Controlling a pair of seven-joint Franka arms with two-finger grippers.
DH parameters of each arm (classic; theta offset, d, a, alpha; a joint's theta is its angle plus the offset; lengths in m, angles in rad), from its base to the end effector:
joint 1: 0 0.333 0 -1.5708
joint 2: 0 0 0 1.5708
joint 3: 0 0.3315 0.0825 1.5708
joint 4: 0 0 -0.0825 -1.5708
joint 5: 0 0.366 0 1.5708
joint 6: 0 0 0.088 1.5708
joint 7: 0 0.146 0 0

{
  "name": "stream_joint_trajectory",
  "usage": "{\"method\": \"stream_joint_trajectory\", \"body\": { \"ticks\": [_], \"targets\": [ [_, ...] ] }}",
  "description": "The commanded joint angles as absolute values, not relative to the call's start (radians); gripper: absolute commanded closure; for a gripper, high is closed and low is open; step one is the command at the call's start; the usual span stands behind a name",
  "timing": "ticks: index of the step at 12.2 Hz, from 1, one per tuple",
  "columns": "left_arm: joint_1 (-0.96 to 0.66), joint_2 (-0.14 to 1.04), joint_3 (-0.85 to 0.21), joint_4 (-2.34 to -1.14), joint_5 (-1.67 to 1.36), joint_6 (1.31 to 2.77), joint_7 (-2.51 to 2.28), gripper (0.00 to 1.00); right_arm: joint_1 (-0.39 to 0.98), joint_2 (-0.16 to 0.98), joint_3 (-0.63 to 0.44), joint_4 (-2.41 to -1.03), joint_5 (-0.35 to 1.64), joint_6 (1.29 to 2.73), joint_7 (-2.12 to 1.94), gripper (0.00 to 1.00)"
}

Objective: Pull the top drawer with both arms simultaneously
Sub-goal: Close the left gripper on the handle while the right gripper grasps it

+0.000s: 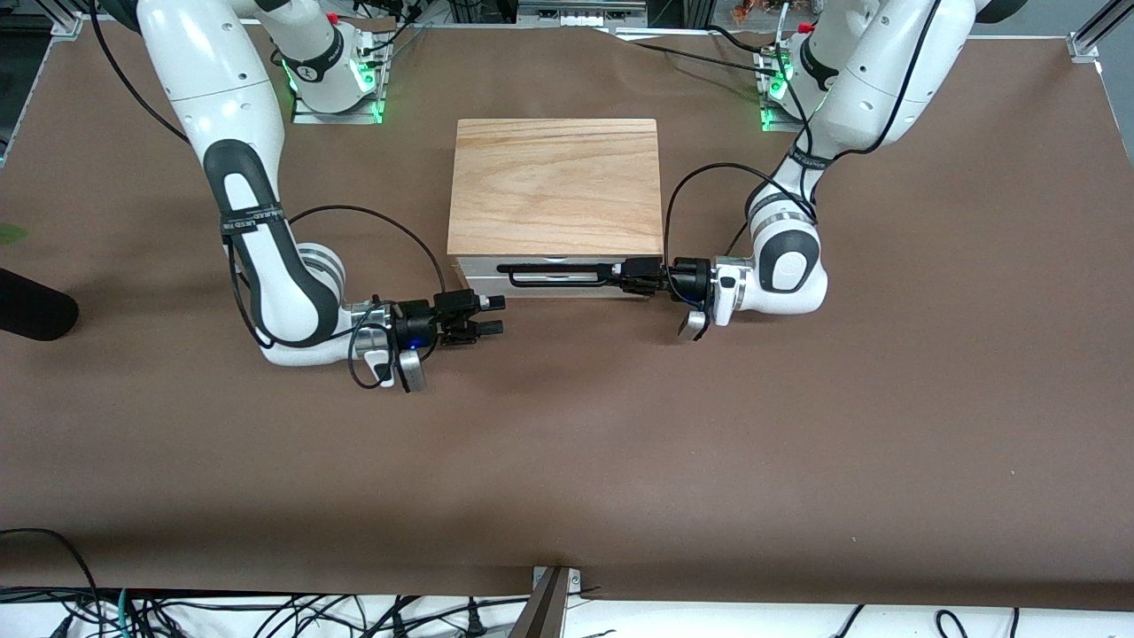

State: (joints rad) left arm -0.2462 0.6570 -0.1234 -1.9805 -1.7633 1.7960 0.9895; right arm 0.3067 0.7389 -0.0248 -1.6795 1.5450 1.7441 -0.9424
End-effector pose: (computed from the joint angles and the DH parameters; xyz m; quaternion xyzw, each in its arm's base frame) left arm 0.5157 -0.3250 0.1839 0.7183 0.0116 -0.0592 0.6931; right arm 0.5966 0.3091 0.2146 -0.7540 -0.1131 0.0278 0.6465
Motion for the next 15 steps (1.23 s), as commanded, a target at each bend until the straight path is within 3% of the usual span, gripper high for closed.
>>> {"method": "stream_joint_trajectory", "body": {
  "ticks": [1, 4, 7, 8, 10, 11, 13, 15],
  "targets": [
    [-0.258, 0.680, -0.129, -1.977, -1.796, 1.801, 1.052, 0.62, 0.334, 0.726, -0.026, -1.752, 1.629, 1.730, -1.056, 0.00],
    [-0.258, 0.686, -0.156, -1.980, -1.798, 1.821, 1.078, 0.80, 0.353, 0.732, -0.025, -1.782, 1.681, 1.726, -1.092, 0.00],
    [-0.258, 0.681, -0.164, -1.982, -1.798, 1.821, 1.078, 0.89, 0.359, 0.730, -0.021, -1.831, 1.692, 1.677, -1.152, 0.00],
    [-0.258, 0.681, -0.164, -1.982, -1.796, 1.821, 1.080, 1.00, 0.357, 0.729, -0.021, -1.839, 1.693, 1.661, -1.158, 0.00],
    [-0.256, 0.680, -0.164, -1.982, -1.795, 1.821, 1.080, 1.00, 0.354, 0.729, -0.021, -1.845, 1.692, 1.658, -1.170, 0.01],
    [-0.256, 0.677, -0.163, -1.982, -1.792, 1.821, 1.080, 1.00, 0.353, 0.729, -0.021, -1.845, 1.693, 1.658, -1.170, 0.05],
    [-0.256, 0.675, -0.163, -1.982, -1.786, 1.821, 1.080, 1.00, 0.348, 0.727, -0.021, -1.838, 1.694, 1.658, -1.170, 0.30],
    [-0.255, 0.675, -0.163, -1.982, -1.783, 1.819, 1.080, 1.00, 0.341, 0.727, -0.021, -1.826, 1.703, 1.660, -1.164, 0.32]
  ]
}}
